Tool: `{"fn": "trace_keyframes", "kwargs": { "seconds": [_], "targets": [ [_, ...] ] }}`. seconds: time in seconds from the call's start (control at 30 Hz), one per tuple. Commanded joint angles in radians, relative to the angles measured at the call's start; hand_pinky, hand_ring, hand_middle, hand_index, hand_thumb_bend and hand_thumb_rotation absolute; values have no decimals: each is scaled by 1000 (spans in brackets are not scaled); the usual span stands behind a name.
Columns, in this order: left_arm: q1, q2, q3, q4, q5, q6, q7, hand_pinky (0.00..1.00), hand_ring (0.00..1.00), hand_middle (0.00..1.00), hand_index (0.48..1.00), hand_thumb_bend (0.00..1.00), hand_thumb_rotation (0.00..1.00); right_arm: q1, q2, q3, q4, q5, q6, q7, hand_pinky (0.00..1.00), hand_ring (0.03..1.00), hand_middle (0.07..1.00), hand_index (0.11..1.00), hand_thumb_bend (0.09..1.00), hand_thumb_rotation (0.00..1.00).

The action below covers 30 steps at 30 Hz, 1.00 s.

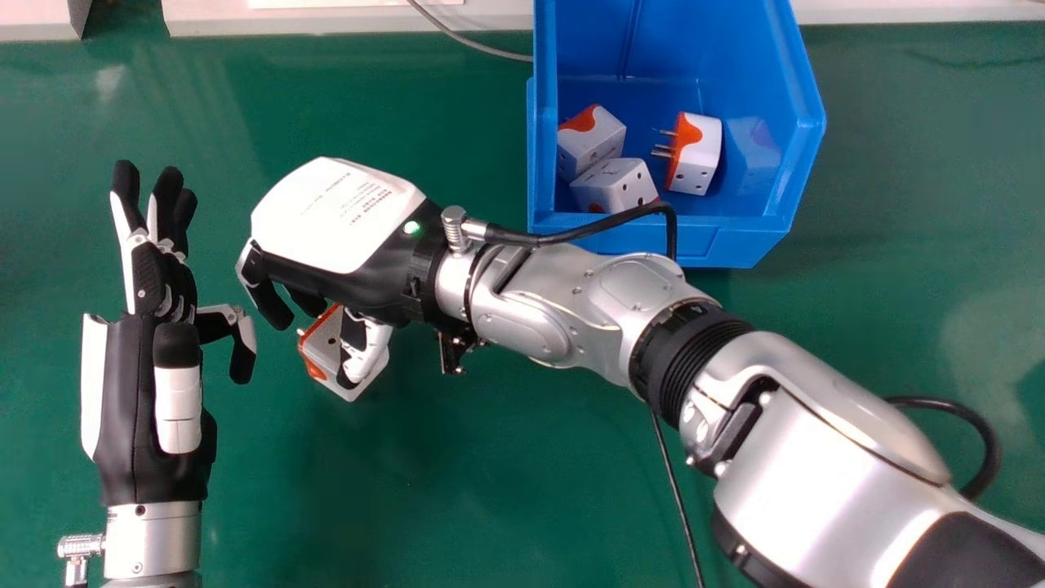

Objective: Pick all objects and put in blue box

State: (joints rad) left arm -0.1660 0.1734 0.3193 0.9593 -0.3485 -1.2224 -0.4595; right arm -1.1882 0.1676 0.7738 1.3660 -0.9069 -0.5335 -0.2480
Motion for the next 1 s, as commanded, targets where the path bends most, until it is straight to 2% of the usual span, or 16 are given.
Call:
{"fn": "trace_keyframes", "kwargs": {
  "seconds": [0.0, 0.17, 0.27, 0.37, 0.5, 0.6, 0.63, 0.7, 0.8, 0.83, 0.9, 0.97],
  "targets": [
    [-2, 0, -2, -20, -8, -8, -9, 0, 1000, 1000, 971, 1000, 1000, -46, 23, -23, -14, 26, -8, -16, 390, 427, 459, 500, 533, 0],
    [-6, -3, -2, -15, -15, -6, -20, 0, 1000, 1000, 968, 1000, 1000, -44, -13, -65, -25, 55, -48, -13, 397, 445, 469, 494, 532, 0],
    [-14, -5, 1, -4, -20, 1, -30, 0, 1000, 1000, 964, 1000, 1000, -37, -42, -86, -31, 70, -76, -24, 414, 460, 475, 490, 531, 0],
    [-22, -6, 3, -2, -21, 10, -36, 0, 1000, 1000, 961, 1000, 1000, -16, -77, -108, -38, 82, -115, -41, 414, 461, 473, 492, 529, 0],
    [-25, -10, 0, -8, -14, 11, -34, 0, 1000, 1000, 956, 1000, 998, 13, -81, -112, -34, 86, -121, -32, 384, 438, 469, 505, 524, 0],
    [-24, -8, -3, -16, -2, 4, -28, 0, 1000, 1000, 954, 1000, 997, 7, -73, -89, -29, 72, -71, 47, 357, 419, 465, 512, 521, 0],
    [-25, -6, -1, -14, -2, 3, -28, 0, 1000, 1000, 954, 1000, 997, 4, -69, -77, -30, 61, -55, 58, 357, 419, 465, 512, 521, 0],
    [-26, 0, 3, -5, -10, 7, -37, 0, 1000, 1000, 950, 1000, 997, -3, -58, -66, -31, 56, -34, 89, 415, 522, 590, 612, 687, 44],
    [-25, 7, 7, -5, -20, 12, -47, 0, 1000, 1000, 944, 1000, 996, -14, -40, -60, -32, 53, -16, 137, 507, 655, 748, 750, 841, 131],
    [-25, 8, 8, -7, -22, 11, -48, 0, 1000, 1000, 944, 1000, 996, -17, -37, -54, -33, 48, -13, 142, 507, 655, 748, 750, 841, 131],
    [-24, 7, 9, -9, -19, 7, -45, 0, 1000, 1000, 942, 1000, 997, -21, -31, -39, -36, 33, -6, 141, 557, 721, 813, 807, 899, 168],
    [-24, 4, 8, -11, -14, 4, -39, 0, 1000, 1000, 941, 1000, 997, -26, -25, -26, -36, 26, 5, 149, 578, 749, 836, 828, 919, 182]
  ]
}}
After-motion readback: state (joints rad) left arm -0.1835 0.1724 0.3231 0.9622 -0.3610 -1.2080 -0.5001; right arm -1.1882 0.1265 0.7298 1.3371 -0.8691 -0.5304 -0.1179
